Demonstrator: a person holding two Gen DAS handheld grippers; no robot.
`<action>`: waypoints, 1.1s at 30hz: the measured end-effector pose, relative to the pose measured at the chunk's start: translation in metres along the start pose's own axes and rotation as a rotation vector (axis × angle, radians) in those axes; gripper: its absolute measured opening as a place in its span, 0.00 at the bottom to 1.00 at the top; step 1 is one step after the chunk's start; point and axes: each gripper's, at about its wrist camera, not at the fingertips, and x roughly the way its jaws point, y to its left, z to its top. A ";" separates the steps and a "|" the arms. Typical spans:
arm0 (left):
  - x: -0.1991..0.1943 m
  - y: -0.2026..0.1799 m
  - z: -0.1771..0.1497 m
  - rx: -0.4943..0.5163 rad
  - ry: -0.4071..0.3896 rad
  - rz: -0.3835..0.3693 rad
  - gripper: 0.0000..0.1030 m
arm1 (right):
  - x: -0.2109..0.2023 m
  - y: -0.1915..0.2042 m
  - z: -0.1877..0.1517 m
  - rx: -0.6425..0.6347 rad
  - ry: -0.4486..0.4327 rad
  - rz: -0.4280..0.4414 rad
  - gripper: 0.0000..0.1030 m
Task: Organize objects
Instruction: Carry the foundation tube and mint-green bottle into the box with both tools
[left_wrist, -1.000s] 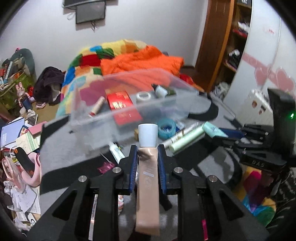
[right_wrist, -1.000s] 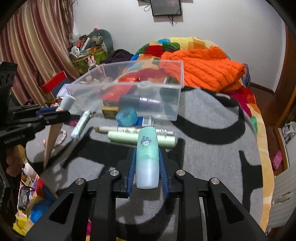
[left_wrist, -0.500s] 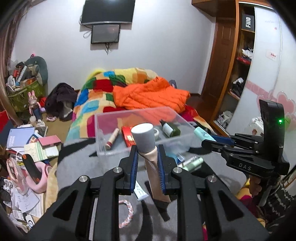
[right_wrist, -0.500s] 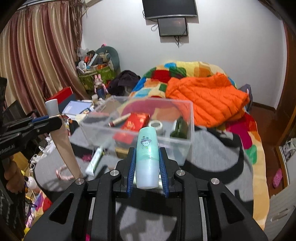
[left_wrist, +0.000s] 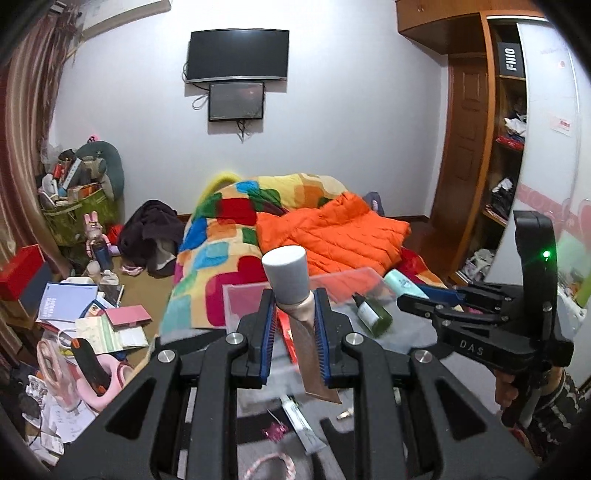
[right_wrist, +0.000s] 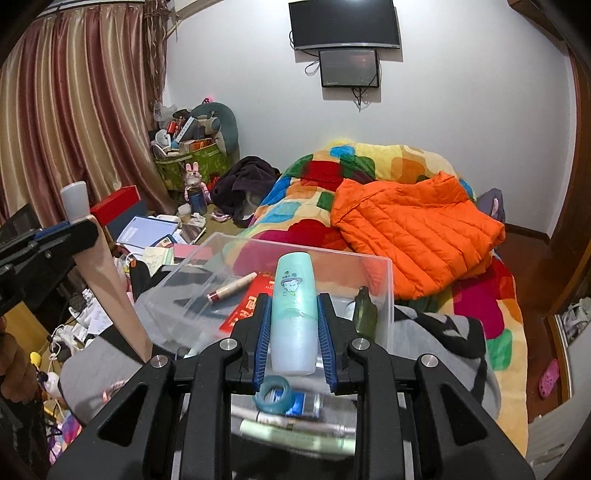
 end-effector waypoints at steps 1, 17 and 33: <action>0.003 0.001 0.003 -0.004 0.001 0.010 0.19 | 0.004 0.000 0.002 0.002 0.006 0.003 0.21; 0.099 0.025 0.012 -0.035 0.168 0.152 0.19 | 0.083 -0.008 0.000 0.029 0.160 0.006 0.21; 0.100 0.004 -0.014 0.010 0.262 0.041 0.27 | 0.081 -0.012 -0.010 0.021 0.210 0.027 0.29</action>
